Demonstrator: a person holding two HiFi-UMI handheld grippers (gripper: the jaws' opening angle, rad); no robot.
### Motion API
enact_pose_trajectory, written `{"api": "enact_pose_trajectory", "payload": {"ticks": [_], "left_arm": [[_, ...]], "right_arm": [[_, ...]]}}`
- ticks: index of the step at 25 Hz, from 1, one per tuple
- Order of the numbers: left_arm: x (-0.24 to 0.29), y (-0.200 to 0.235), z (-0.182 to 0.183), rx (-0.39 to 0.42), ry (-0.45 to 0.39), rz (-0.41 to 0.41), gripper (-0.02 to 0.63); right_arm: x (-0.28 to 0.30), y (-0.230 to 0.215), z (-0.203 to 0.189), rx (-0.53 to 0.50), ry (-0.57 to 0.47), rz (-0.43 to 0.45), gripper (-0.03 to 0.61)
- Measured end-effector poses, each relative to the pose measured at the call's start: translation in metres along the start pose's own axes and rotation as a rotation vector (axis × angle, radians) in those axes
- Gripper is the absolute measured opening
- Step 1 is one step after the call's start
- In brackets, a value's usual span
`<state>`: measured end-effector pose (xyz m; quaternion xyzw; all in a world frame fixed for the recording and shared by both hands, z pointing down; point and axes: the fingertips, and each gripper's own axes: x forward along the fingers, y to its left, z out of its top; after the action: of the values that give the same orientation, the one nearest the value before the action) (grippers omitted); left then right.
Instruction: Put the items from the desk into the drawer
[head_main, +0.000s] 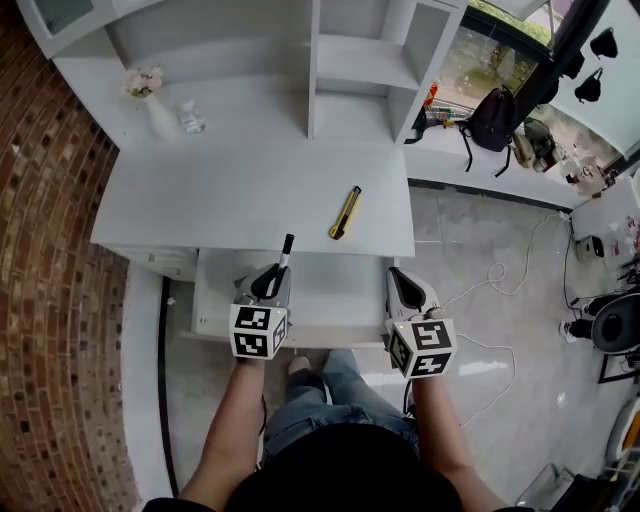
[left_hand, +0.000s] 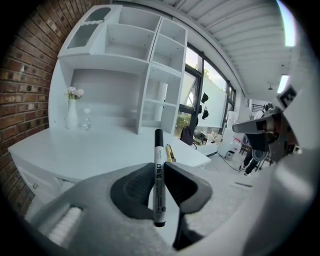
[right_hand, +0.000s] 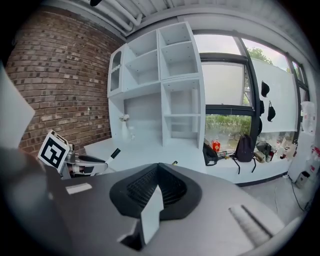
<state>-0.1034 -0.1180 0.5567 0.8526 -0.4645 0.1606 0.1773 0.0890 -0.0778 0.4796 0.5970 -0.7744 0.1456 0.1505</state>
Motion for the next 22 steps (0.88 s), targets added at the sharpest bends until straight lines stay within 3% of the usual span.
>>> {"api": "enact_pose_trajectory", "payload": {"ticks": [10,16,22], "left_arm": [[0.036,-0.018,-0.094,-0.021,0.372,-0.092,0.064],[0.056,-0.01,-0.138,-0.054,0.584,-0.065,0.064],[0.075,0.0,-0.172,-0.103,0.745,-0.012,0.064]], "right_arm": [[0.016,-0.001,-0.053,0.057,0.137,0.009,0.009],[0.018,-0.001,-0.08,0.094,0.225,0.009,0.009],[0.014,-0.007,-0.092,0.136,0.269,-0.006,0.009]]}}
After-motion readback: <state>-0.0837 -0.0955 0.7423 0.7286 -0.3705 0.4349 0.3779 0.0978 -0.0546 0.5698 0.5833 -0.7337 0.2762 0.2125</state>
